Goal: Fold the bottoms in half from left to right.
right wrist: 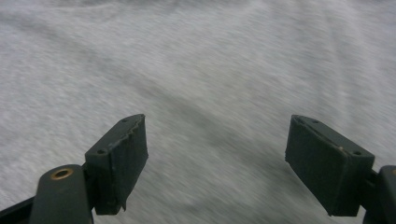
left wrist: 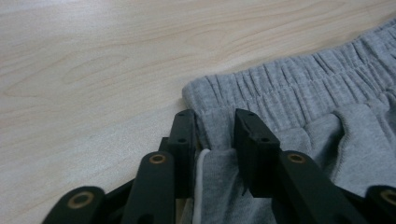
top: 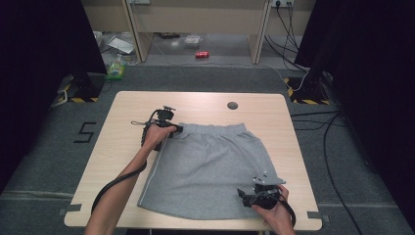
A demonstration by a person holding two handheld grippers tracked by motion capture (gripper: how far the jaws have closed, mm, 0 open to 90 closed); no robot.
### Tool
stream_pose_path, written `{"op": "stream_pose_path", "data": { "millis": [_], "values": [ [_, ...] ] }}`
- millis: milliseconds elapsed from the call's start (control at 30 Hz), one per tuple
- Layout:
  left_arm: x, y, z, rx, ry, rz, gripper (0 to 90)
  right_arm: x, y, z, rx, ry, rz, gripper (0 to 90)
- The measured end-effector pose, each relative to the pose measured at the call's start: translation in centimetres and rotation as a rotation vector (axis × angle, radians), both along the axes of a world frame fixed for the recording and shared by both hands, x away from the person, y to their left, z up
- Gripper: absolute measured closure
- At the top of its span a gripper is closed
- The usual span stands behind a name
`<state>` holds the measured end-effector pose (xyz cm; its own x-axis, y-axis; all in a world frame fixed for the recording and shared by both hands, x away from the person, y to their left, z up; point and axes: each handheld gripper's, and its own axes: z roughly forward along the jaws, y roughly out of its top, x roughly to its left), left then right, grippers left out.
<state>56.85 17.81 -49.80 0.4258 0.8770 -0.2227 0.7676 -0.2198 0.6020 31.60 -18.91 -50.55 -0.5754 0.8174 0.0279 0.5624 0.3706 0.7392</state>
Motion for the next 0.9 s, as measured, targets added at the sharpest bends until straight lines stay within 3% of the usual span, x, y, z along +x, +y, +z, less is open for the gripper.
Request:
{"op": "stream_pose_path", "data": {
  "millis": [233,400,500,633,900],
  "values": [
    [0.0,-0.2,-0.1,-0.001,-0.006,0.002,76.7,-0.1,2.5,0.3,-0.004,-0.015,0.058,21.5],
    [-0.1,-0.1,-0.1,-0.002,-0.014,0.002,78.2,-0.1,5.0,0.6,0.014,-0.029,0.101,22.3],
    [-0.1,-0.1,-0.2,0.000,-0.020,-0.001,78.7,0.2,7.4,1.1,0.031,-0.048,0.143,22.3],
    [-0.1,0.1,-0.2,0.001,-0.023,0.000,78.8,0.4,9.0,1.3,0.038,-0.059,0.163,22.4],
    [-0.1,0.5,0.0,0.048,-0.040,-0.005,78.7,0.6,13.0,1.3,0.044,-0.059,0.232,22.5]
  ]
}}
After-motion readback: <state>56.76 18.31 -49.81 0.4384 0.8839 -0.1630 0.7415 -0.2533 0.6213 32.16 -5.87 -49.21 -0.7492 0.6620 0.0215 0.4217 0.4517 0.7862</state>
